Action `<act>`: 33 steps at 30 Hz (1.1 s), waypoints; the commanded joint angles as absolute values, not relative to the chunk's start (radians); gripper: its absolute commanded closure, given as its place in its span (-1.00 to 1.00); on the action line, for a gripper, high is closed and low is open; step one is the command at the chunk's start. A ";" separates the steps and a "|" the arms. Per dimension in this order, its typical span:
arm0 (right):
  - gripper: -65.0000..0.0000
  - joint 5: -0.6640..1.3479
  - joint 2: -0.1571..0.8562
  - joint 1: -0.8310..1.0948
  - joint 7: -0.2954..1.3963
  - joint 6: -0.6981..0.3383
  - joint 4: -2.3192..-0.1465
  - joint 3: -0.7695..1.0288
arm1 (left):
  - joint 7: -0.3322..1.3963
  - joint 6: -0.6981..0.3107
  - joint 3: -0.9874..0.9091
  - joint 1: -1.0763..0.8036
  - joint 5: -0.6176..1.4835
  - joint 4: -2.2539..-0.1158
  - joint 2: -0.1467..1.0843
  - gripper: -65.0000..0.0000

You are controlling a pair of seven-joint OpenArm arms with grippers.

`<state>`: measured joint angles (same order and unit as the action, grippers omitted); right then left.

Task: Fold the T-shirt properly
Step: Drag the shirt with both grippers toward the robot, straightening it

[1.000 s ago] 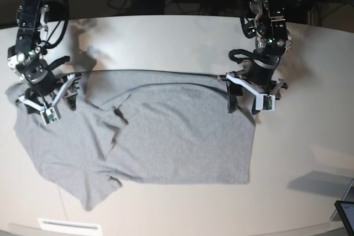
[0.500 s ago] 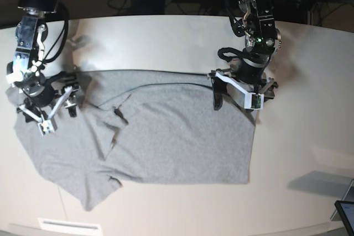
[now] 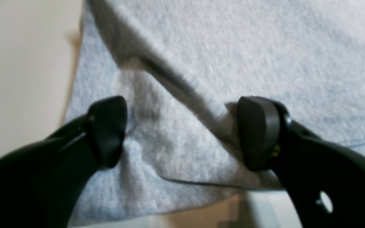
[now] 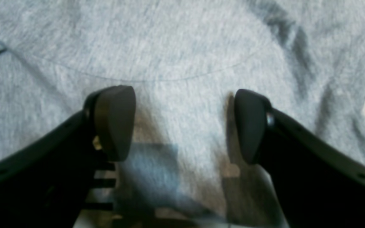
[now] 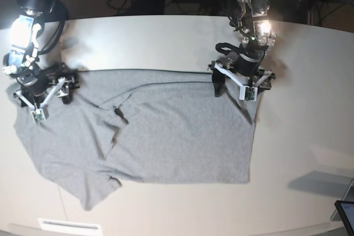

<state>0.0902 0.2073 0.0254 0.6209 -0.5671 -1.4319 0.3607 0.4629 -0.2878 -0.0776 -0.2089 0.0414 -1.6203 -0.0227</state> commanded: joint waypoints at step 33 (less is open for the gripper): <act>-0.43 0.073 0.177 0.268 0.641 -0.570 -1.555 0.447 | 0.473 -0.288 -0.193 -0.447 0.021 -1.793 -0.015 -0.63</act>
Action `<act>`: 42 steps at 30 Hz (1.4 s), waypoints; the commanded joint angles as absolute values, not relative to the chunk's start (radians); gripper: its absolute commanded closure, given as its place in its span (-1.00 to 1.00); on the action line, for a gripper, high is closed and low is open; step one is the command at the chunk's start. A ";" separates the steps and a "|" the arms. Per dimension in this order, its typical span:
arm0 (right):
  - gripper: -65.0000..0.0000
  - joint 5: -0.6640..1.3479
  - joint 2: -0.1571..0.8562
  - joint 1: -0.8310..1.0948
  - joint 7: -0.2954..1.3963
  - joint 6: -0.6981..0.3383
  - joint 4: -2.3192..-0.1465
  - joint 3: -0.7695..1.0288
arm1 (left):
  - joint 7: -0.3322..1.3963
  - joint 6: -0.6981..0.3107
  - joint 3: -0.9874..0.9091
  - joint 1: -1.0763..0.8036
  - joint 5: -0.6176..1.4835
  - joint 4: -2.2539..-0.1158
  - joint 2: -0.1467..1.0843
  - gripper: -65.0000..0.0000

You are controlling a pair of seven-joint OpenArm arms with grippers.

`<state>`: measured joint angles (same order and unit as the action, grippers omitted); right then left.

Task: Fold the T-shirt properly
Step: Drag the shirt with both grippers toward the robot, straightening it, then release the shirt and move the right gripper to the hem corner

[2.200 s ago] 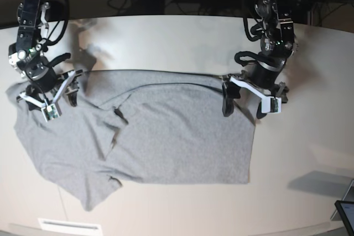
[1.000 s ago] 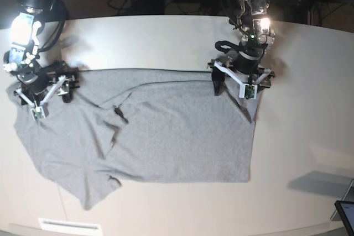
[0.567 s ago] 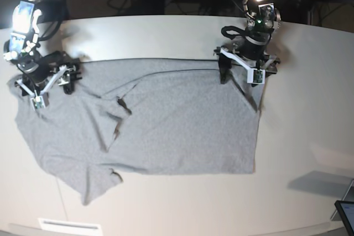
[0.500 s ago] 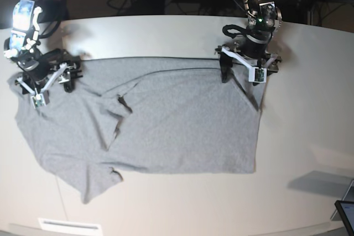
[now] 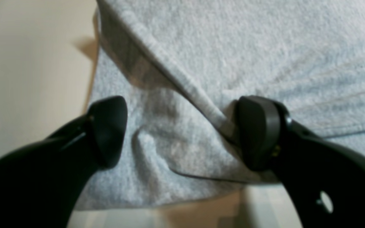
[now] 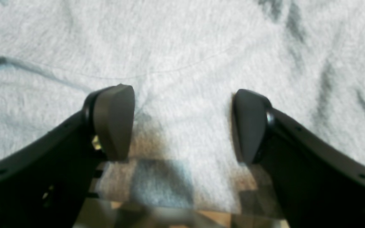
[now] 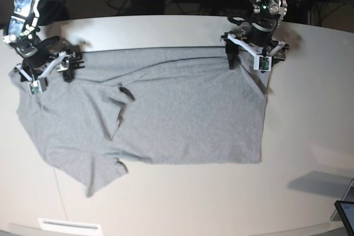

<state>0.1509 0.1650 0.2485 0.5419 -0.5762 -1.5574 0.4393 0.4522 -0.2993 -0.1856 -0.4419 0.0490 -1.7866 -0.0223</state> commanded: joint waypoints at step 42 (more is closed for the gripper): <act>-0.44 0.071 0.185 0.211 0.762 -0.570 -1.900 0.446 | 0.479 -0.289 -0.245 -0.426 0.021 -1.975 -0.004 -0.63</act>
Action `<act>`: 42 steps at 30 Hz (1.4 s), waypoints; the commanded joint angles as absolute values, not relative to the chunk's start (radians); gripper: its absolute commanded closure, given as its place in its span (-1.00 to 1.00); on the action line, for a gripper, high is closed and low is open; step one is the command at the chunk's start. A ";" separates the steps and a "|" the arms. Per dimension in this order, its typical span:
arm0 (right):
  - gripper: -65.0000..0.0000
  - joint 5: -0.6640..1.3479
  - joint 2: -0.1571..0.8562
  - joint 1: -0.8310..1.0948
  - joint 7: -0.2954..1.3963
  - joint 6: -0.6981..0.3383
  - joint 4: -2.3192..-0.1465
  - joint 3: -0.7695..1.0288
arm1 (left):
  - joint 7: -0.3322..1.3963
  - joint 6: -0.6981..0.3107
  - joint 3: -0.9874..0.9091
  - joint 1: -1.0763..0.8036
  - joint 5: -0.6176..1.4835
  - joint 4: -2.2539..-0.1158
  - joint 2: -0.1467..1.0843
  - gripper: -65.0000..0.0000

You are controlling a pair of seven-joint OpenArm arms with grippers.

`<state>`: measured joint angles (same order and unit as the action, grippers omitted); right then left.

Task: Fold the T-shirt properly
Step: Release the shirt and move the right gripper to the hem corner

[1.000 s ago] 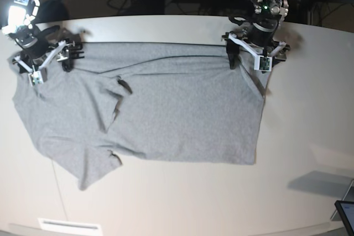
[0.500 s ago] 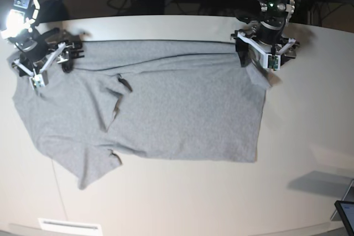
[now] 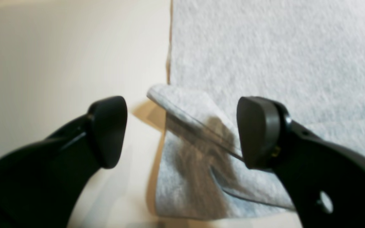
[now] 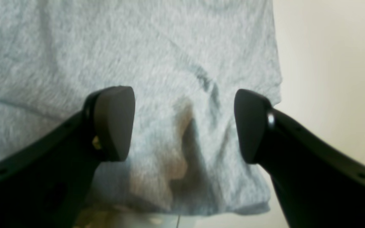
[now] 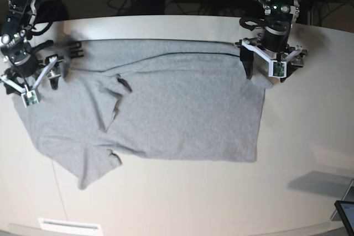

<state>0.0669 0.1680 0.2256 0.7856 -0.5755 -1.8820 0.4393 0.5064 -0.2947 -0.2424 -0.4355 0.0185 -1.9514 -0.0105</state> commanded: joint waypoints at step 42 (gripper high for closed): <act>-0.45 0.463 0.498 -0.613 0.954 -0.698 -0.783 0.446 | 0.825 -0.358 -0.447 -0.134 0.021 -1.986 0.031 -0.63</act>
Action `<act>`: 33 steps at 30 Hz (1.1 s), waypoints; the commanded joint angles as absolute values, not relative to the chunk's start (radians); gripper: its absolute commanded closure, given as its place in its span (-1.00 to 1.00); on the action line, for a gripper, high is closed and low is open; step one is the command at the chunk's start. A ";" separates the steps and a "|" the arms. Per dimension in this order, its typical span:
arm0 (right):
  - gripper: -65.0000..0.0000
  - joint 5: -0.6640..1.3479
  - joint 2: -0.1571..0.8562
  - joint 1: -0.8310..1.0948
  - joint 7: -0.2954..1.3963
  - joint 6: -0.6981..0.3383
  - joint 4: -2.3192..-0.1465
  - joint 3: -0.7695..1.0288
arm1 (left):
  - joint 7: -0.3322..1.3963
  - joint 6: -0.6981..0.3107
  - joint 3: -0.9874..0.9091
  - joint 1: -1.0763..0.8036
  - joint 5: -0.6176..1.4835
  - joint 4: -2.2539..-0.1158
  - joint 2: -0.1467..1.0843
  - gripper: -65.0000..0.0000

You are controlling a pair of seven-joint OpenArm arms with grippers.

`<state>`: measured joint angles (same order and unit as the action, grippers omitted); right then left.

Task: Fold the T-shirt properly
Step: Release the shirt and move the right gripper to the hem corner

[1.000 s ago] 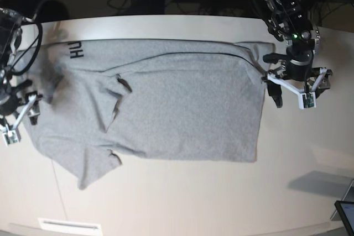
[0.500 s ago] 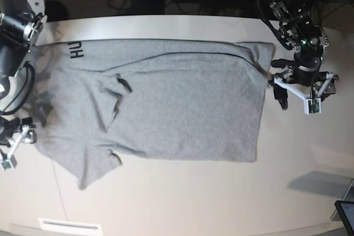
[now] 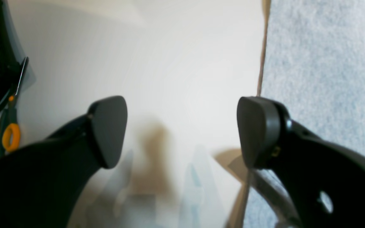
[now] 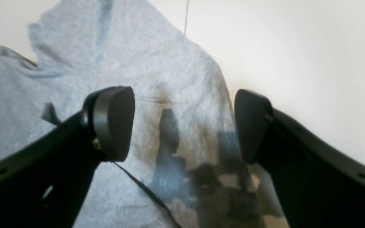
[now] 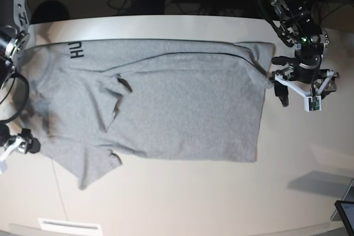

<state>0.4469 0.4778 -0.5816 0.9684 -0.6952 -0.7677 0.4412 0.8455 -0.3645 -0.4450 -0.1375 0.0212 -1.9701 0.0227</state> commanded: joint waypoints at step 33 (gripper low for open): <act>-0.46 0.458 0.576 -0.634 0.657 -0.698 -0.479 0.298 | 0.825 -0.358 -0.509 -0.140 0.025 -1.986 0.050 -0.63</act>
<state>0.4431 0.5541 -0.6067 0.6750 -0.6910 -0.4660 0.2966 0.8459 -0.3645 -0.5072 -0.1497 0.0223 -1.9701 0.0402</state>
